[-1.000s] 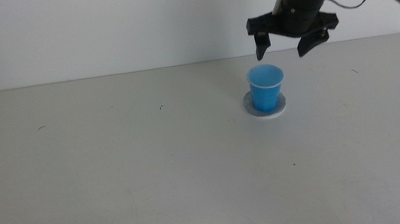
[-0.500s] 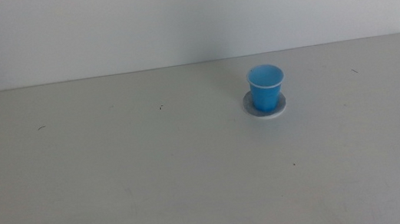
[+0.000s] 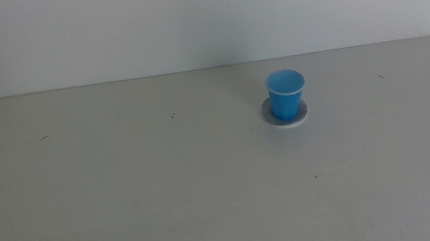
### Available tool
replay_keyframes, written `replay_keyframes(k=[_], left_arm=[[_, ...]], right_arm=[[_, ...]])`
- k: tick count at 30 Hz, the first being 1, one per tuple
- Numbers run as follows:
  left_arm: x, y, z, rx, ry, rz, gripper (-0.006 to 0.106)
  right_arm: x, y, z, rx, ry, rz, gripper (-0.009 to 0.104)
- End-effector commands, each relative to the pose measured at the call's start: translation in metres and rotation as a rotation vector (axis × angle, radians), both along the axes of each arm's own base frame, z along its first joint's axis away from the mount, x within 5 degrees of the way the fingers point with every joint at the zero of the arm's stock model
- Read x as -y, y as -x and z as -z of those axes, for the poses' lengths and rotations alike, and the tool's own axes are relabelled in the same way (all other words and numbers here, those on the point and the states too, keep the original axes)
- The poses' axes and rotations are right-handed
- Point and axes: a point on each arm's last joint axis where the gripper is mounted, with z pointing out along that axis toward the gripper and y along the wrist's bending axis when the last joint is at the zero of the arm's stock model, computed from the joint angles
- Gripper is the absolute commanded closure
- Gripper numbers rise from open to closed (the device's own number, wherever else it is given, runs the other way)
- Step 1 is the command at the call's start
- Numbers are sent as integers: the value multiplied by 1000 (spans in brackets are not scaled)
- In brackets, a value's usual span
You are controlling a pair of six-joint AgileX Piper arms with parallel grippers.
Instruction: Place an empty cup on a cup mat.
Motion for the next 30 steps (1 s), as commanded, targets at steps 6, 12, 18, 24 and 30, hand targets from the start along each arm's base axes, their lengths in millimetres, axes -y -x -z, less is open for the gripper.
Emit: replay_keyframes(k=[6, 12, 18, 24, 30], left_arm=[[0, -1, -8, 76, 15, 0, -5], [0, -1, -8, 76, 15, 0, -5], [0, -1, -8, 76, 15, 0, -5], [0, -1, -8, 76, 15, 0, -5], [0, -1, -8, 76, 15, 0, -5]], right_arm=[[7, 28, 36, 250, 51, -25, 15], [6, 35, 88, 363, 32, -44, 15], [5, 43, 132, 525, 20, -63, 14], [5, 50, 163, 649, 48, -85, 8], [5, 52, 190, 631, 52, -91, 6]])
